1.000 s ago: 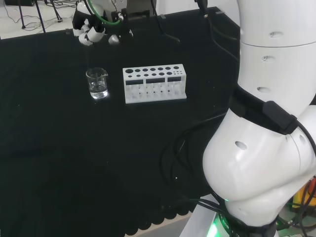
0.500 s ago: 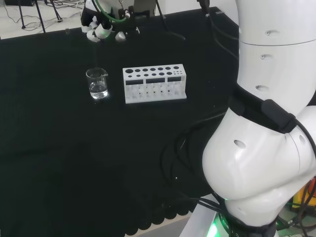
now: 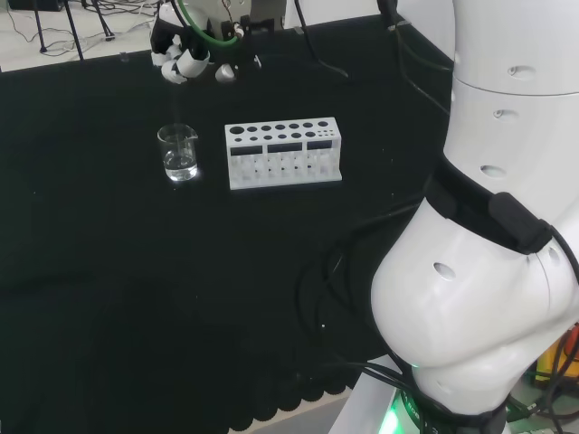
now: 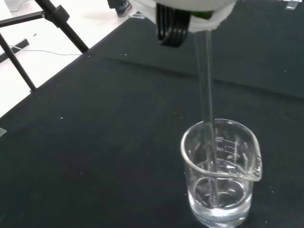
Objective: Stir in the beaker to the left of the white test tube rack with the glass rod.
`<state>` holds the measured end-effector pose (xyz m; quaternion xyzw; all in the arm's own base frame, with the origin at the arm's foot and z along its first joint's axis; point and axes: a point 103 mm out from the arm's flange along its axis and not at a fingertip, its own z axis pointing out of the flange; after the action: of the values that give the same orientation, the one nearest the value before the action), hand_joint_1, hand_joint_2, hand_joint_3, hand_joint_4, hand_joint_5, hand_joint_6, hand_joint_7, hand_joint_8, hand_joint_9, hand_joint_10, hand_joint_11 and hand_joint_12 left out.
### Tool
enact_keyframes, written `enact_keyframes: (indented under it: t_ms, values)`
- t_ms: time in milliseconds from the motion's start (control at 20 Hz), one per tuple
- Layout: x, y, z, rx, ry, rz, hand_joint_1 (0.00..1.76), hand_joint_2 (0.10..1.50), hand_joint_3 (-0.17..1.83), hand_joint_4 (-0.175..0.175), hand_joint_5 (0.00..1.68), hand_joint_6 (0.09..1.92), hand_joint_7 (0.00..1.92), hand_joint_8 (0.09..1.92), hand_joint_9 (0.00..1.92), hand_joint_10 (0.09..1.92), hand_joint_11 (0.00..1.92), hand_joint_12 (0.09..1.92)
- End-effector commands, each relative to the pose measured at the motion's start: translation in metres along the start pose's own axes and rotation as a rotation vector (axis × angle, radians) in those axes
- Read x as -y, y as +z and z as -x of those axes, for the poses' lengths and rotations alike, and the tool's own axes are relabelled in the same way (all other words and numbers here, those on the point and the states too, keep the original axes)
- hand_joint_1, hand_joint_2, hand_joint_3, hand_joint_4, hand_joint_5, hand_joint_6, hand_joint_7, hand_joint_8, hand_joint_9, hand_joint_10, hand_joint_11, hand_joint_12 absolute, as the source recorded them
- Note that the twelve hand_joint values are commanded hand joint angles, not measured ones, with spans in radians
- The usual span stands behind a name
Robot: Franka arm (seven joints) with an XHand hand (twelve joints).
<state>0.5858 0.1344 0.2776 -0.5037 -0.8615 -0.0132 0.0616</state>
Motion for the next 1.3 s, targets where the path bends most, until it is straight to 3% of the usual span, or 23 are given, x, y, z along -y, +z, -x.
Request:
enact_keyframes:
  t_ms: [50, 300, 800, 1300]
  values:
    - [-0.014, 0.003, -0.021, -0.003, -0.044, -0.006, 1.29, 0.78, 0.62, -0.175, 1.07, 0.72, 1.09, 1.28, 1.67, 0.95, 1.67, 1.0]
    - [-0.023, 0.0, -0.013, -0.003, -0.055, 0.014, 1.29, 0.78, 0.63, -0.175, 1.07, 0.72, 1.09, 1.28, 1.67, 0.95, 1.67, 1.0]
    - [-0.01, -0.002, 0.019, 0.0, -0.009, 0.022, 1.29, 0.78, 0.63, -0.175, 1.07, 0.72, 1.09, 1.28, 1.67, 0.95, 1.67, 1.0]
    - [-0.003, -0.002, -0.011, 0.02, -0.029, 0.013, 1.29, 0.78, 0.63, -0.175, 1.07, 0.73, 1.09, 1.28, 1.68, 0.95, 1.67, 1.0]
